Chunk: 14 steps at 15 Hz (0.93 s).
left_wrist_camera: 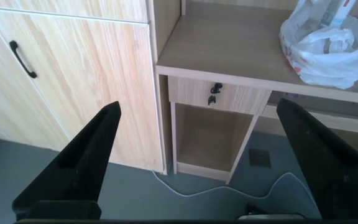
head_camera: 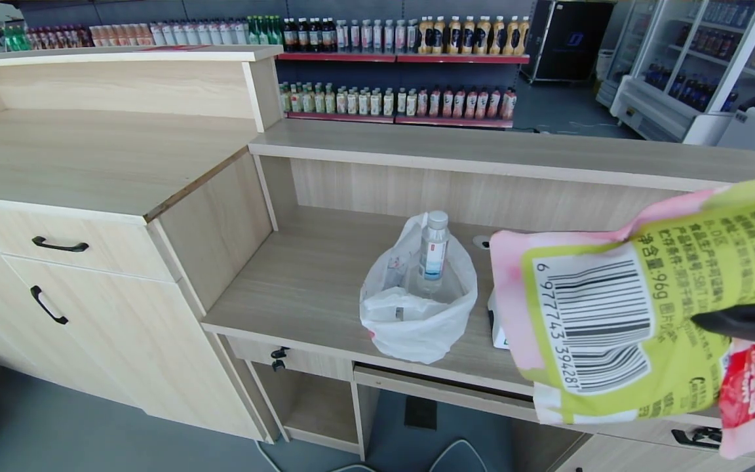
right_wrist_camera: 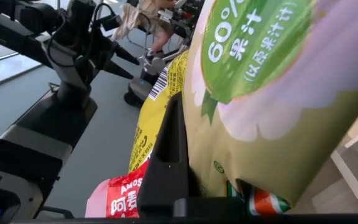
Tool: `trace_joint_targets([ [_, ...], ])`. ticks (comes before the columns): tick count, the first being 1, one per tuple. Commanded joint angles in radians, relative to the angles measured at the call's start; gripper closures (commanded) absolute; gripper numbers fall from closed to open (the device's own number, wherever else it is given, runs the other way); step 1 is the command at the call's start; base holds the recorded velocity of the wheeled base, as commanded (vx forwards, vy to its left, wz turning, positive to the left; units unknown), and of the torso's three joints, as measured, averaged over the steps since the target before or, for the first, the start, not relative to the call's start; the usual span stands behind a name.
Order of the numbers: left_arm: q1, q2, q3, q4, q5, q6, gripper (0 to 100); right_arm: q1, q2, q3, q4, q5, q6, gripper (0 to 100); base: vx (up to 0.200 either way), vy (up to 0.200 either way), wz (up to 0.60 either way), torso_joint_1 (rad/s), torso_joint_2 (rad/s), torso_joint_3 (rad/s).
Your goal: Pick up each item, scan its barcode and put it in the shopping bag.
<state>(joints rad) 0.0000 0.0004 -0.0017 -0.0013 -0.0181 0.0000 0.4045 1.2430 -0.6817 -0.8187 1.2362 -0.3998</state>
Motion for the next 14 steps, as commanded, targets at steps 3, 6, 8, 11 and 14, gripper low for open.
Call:
trace_joint_targets([
  [3,0.0,0.0,0.0,0.0,0.0,-0.002,0,-0.023,0.006,0.011,0.0,0.0,-0.021,100,0.0,0.0,0.0,0.0,0.0,0.0],
  [6,0.0,0.0,0.0,0.0,0.0,0.0,0,-0.036,0.006,0.014,0.0,0.0,-0.039,100,0.0,0.0,0.0,0.0,0.0,0.0],
  [8,0.0,0.0,0.0,0.0,0.0,0.0,0,-0.041,0.006,0.014,0.001,0.0,-0.039,100,0.0,0.0,0.0,0.0,0.0,0.0],
  [11,0.0,0.0,0.0,0.0,0.0,-0.002,0,-0.042,0.0,0.017,0.007,0.003,-0.039,100,0.0,0.0,0.0,0.0,0.0,0.0],
  [14,0.0,0.0,0.0,0.0,0.0,0.0,0,-0.044,0.003,0.017,0.007,0.002,-0.039,100,0.0,0.0,0.0,0.0,0.0,0.0],
])
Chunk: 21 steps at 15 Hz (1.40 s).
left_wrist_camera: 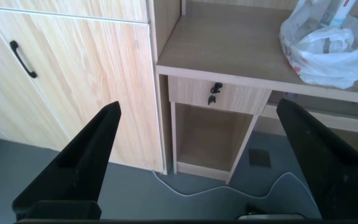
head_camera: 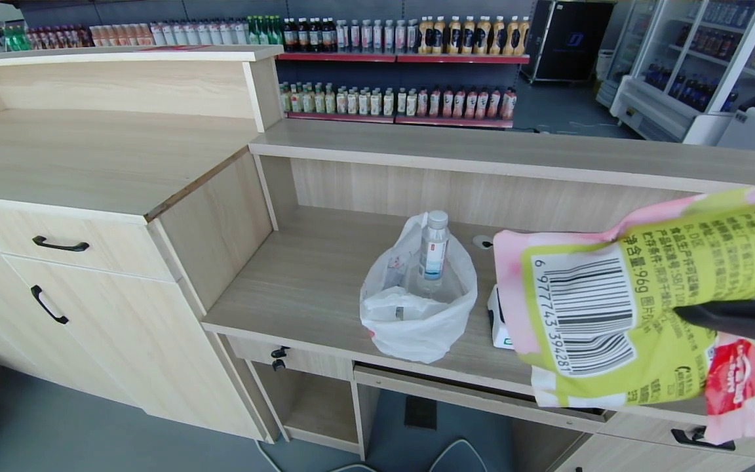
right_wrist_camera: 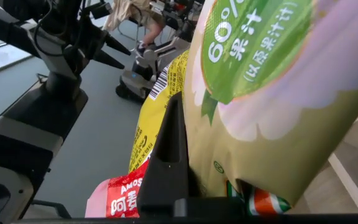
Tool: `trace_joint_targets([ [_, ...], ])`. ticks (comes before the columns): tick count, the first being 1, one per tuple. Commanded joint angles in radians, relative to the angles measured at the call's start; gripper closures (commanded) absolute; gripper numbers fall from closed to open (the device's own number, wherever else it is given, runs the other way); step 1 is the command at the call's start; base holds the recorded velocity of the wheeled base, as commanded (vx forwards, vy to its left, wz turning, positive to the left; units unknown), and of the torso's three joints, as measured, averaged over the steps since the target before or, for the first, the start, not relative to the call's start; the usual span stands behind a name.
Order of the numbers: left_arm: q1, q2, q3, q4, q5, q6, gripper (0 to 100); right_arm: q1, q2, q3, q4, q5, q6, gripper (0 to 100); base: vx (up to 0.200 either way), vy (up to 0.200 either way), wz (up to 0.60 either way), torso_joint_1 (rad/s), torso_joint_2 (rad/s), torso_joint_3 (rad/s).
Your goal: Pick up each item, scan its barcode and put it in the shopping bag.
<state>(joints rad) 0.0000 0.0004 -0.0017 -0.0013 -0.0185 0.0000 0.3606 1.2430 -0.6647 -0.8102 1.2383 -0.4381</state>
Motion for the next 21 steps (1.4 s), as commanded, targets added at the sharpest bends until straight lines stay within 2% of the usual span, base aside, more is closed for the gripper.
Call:
trace_joint_targets([
  [1,0.0,0.0,0.0,0.0,0.0,0.0,0,0.0,0.004,0.0,0.0,0.0,-0.001,100,0.0,0.0,0.0,0.0,0.0,0.0],
  [7,0.0,0.0,0.0,0.0,0.0,0.0,0,-0.023,0.024,0.0,0.0,-0.007,-0.001,100,0.0,0.0,0.0,0.0,0.0,0.0],
  [9,0.0,0.0,0.0,0.0,0.0,0.0,0,-0.114,0.038,0.013,0.0,-0.008,-0.031,100,0.0,0.0,0.0,0.0,0.0,0.0],
  [10,0.0,0.0,0.0,0.0,0.0,0.0,0,-0.253,0.078,0.034,0.0,-0.043,-0.133,100,0.0,0.0,0.0,0.0,0.0,0.0],
  [11,0.0,0.0,0.0,0.0,0.0,0.0,0,-0.356,0.11,0.054,0.005,-0.108,-0.255,100,0.0,0.0,0.0,0.0,0.0,0.0],
  [13,0.0,0.0,0.0,0.0,0.0,0.0,0,-0.483,0.13,0.082,0.085,-0.238,-0.464,100,0.0,0.0,0.0,0.0,0.0,0.0],
  [15,0.0,0.0,0.0,0.0,0.0,0.0,0,-0.608,0.133,0.079,0.189,-0.261,-0.562,100,0.0,0.0,0.0,0.0,0.0,0.0],
  [17,0.0,0.0,0.0,0.0,0.0,0.0,0,-0.66,0.119,0.079,0.273,-0.264,-0.568,100,0.0,0.0,0.0,0.0,0.0,0.0],
  [20,0.0,0.0,0.0,0.0,0.0,0.0,0,-0.73,0.092,0.083,0.321,-0.267,-0.571,100,0.0,0.0,0.0,0.0,0.0,0.0],
  [21,0.0,0.0,0.0,0.0,0.0,-0.002,0,-0.741,0.092,0.085,0.327,-0.313,-0.602,100,0.0,0.0,0.0,0.0,0.0,0.0],
])
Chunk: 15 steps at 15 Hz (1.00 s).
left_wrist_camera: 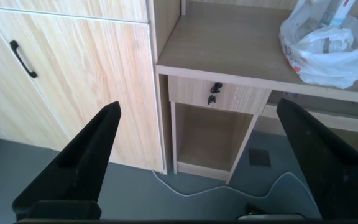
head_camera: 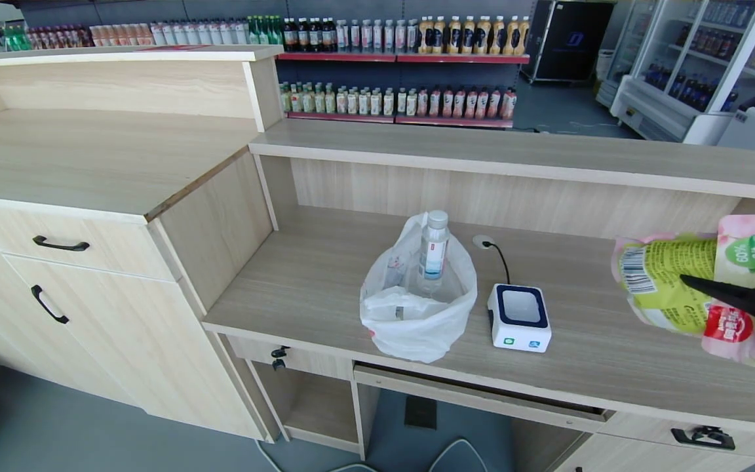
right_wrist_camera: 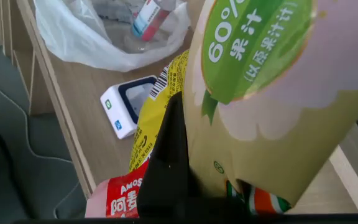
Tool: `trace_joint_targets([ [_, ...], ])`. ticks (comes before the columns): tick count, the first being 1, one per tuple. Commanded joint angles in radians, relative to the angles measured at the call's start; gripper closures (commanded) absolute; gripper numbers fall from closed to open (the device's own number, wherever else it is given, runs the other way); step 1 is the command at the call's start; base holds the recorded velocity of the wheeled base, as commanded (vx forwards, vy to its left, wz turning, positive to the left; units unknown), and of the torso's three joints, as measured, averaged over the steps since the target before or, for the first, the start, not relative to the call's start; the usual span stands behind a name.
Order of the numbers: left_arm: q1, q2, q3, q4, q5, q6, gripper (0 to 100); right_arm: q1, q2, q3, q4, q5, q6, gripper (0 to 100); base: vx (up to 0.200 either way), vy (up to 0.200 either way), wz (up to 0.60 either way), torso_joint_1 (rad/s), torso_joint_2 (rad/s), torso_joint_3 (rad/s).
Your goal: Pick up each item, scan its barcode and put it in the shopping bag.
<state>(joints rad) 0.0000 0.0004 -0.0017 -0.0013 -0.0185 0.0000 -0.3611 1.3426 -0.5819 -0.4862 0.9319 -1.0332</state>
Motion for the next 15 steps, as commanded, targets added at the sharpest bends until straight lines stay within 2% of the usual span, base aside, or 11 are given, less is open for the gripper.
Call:
trace_joint_targets([
  [1,0.0,0.0,0.0,0.0,0.0,0.0,0,-0.021,-0.003,-0.007,0.003,-0.13,-0.061,100,0.0,0.0,0.0,0.0,0.0,0.0],
  [3,0.0,0.0,0.0,0.0,0.0,0.0,0,-0.018,0.003,-0.004,-0.006,-0.377,-0.117,100,0.0,0.0,0.6,0.0,0.0,-0.002],
  [5,0.0,0.0,0.0,0.0,0.0,0.0,0,0.01,0.043,-0.013,-0.011,-0.487,-0.159,100,0.0,0.0,0.6,-0.002,0.0,0.012],
  [7,0.0,0.0,0.0,0.0,0.0,0.0,0,0.048,0.098,-0.026,-0.025,-0.49,-0.219,100,0.0,0.0,0.6,0.005,0.0,0.002],
  [10,0.0,0.0,0.0,0.0,0.0,0.0,0,0.073,0.139,-0.032,-0.034,-0.479,-0.335,100,0.0,0.0,0.0,0.0,0.0,0.0],
  [12,0.0,0.0,0.0,0.0,0.0,-0.002,0,0.079,0.161,-0.03,-0.071,-0.416,-0.412,100,0.0,0.0,0.0,0.0,0.0,0.0],
  [14,0.0,0.0,0.0,0.0,0.0,0.0,0,0.08,0.198,-0.032,-0.091,-0.262,-0.502,100,0.0,0.0,0.0,0.0,0.0,0.0],
  [15,0.0,0.0,0.0,0.0,0.0,0.0,0,0.076,0.214,-0.033,-0.091,-0.232,-0.556,100,0.0,0.0,0.0,0.0,0.0,0.0],
])
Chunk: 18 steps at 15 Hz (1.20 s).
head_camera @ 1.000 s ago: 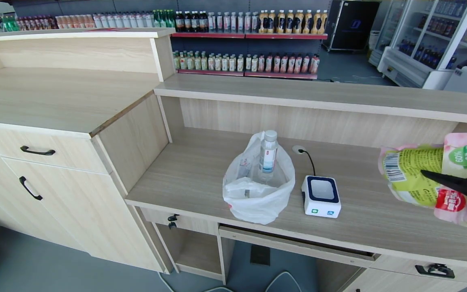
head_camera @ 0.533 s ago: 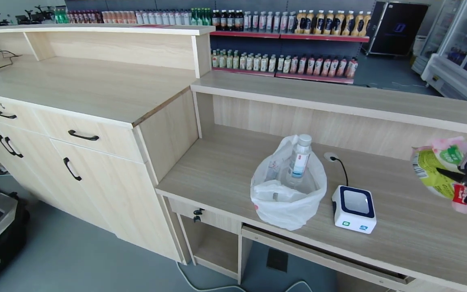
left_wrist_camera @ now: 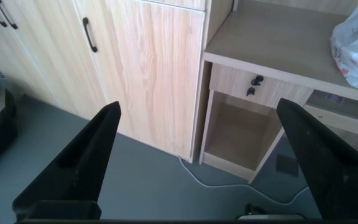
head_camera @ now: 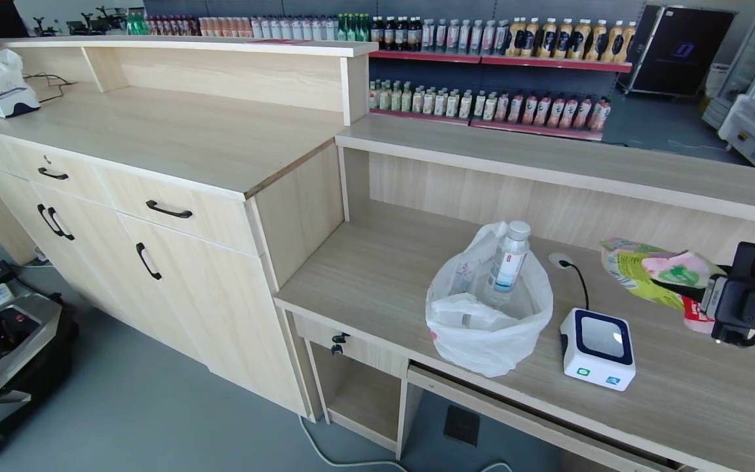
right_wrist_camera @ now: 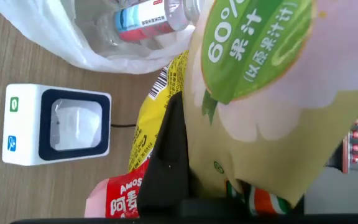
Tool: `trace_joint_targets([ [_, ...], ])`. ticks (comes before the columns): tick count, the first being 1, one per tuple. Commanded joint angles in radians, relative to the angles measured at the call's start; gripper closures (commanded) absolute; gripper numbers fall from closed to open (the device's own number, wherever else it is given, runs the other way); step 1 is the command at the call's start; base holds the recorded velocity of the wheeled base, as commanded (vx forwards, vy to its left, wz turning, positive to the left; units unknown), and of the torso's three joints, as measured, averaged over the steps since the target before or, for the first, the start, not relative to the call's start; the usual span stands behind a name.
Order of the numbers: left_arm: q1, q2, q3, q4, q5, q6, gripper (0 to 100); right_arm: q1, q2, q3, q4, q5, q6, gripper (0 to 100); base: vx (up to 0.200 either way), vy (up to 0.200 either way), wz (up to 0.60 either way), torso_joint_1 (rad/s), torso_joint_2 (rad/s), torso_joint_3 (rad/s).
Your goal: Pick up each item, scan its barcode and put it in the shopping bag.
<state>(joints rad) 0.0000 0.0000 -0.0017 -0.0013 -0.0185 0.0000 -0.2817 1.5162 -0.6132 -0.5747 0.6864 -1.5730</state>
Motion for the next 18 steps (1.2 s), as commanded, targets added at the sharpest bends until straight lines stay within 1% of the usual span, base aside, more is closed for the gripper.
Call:
trace_joint_targets([
  [1,0.0,0.0,0.0,0.0,0.0,-0.002,0,-0.017,0.059,-0.008,-0.002,0.033,-0.094,100,0.0,0.0,0.0,0.0,0.0,0.0],
  [4,0.0,0.0,0.0,0.0,0.0,0.0,0,-0.077,0.09,-0.002,0.006,0.042,-0.225,100,0.0,0.0,0.0,0.0,0.0,0.0],
  [6,0.0,0.0,0.0,0.0,0.0,0.0,0,-0.103,0.105,-0.002,0.035,0.042,-0.26,100,0.0,0.0,0.0,0.0,0.0,0.0],
  [8,0.0,0.0,0.0,0.0,0.0,0.0,0,-0.109,0.13,-0.002,0.068,0.045,-0.309,100,0.0,0.0,0.0,0.0,0.0,0.0],
  [10,0.0,0.0,0.0,0.0,0.0,0.0,0,-0.109,0.167,0.003,0.093,0.076,-0.43,100,0.0,0.0,0.0,0.0,0.0,0.0],
  [13,0.0,0.0,0.0,0.0,0.0,0.0,0,-0.109,0.203,0.015,0.096,0.085,-0.45,100,0.0,0.0,0.0,0.0,0.0,0.0],
  [18,0.0,0.0,0.0,0.0,0.0,0.0,0,-0.117,0.245,-0.014,0.084,0.079,-0.464,100,0.0,0.0,0.0,0.0,0.0,0.0],
])
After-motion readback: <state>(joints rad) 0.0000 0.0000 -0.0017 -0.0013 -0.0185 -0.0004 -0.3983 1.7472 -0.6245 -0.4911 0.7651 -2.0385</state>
